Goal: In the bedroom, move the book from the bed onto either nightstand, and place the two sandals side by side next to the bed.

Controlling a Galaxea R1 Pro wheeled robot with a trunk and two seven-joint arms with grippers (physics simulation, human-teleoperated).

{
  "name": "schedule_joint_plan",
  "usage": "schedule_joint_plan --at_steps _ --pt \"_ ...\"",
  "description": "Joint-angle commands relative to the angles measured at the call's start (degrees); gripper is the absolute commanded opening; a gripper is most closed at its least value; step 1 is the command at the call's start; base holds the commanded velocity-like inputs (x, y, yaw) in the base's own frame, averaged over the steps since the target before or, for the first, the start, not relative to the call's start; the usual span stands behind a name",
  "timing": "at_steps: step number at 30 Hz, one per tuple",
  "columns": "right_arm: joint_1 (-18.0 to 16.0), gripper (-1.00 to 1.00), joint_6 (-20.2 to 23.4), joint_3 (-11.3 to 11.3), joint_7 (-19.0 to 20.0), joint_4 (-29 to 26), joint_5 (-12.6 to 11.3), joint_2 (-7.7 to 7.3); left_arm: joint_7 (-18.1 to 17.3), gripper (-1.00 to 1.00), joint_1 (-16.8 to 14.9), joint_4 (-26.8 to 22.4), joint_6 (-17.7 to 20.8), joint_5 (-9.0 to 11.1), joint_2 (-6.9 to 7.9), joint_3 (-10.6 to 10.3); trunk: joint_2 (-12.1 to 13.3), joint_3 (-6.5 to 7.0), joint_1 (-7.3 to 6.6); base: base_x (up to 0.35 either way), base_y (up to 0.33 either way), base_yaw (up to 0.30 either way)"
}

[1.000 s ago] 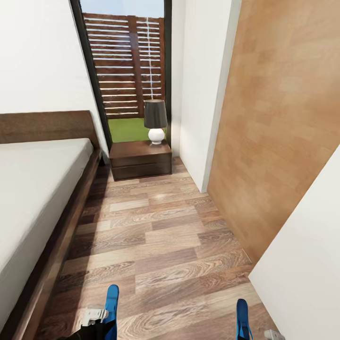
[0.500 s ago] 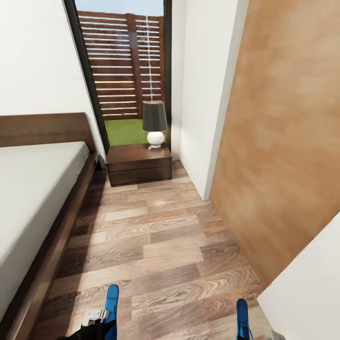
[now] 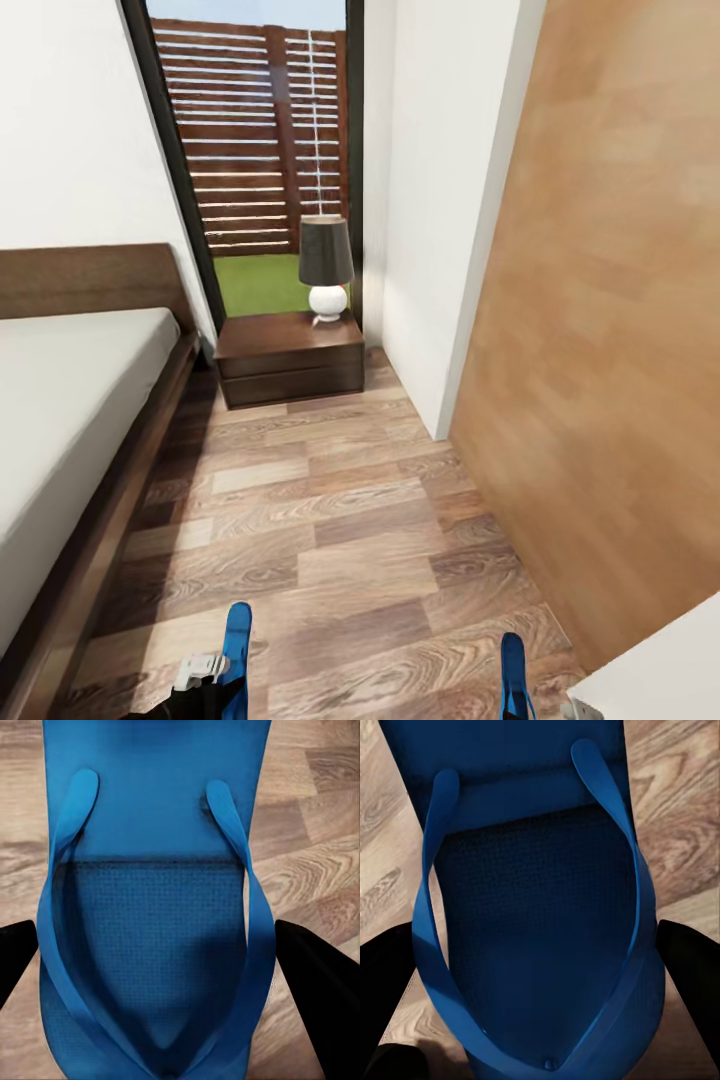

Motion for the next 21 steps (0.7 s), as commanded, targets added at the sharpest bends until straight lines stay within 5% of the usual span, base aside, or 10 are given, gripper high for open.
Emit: schedule_joint_plan --at_steps 1,21 --pt "-0.04 -1.0 0.62 -0.44 0.39 -0.03 -0.21 0.02 -0.26 -1.0 -0.05 0.02 -0.32 -0.56 -0.03 0.44 -0.02 -0.05 0.02 0.326 0.0 0.0" --pt "-0.04 -1.0 0.62 -0.49 0.46 -0.03 -0.22 -0.03 -0.25 -1.0 -0.05 0.03 -0.32 -0.58 -0.03 0.44 -0.02 -0.05 0.02 0.326 0.0 0.0"
